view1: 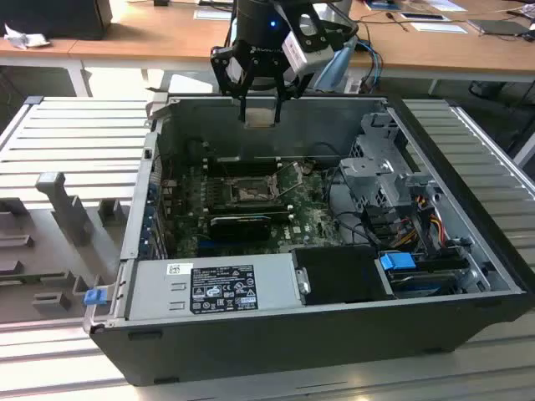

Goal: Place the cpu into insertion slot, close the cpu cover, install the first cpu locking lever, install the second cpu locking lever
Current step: 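Place the cpu into insertion slot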

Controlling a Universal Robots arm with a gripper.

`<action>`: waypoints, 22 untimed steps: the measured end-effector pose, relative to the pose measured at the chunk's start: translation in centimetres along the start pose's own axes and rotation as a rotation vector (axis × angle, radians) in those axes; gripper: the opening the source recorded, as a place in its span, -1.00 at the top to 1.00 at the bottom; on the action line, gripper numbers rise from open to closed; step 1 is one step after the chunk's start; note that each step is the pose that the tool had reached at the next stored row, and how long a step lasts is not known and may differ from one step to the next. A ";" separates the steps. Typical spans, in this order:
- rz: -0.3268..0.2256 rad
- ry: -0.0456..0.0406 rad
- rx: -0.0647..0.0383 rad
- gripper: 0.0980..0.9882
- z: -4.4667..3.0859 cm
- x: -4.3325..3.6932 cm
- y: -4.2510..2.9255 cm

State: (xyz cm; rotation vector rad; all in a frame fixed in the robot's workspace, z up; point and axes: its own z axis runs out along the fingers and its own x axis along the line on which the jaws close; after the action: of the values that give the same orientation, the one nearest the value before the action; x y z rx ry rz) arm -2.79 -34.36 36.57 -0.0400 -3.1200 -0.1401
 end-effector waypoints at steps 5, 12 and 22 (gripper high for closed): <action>0.044 -0.0040 -0.001 0.02 0.11 0.00 -0.02; 0.045 -0.0042 0.001 0.02 0.17 0.00 -0.03; 0.114 -0.0102 0.000 0.02 0.23 0.00 -0.03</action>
State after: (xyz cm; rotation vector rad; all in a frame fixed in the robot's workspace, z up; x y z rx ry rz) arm -2.79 -34.37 36.33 -0.2191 -3.1177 -0.1389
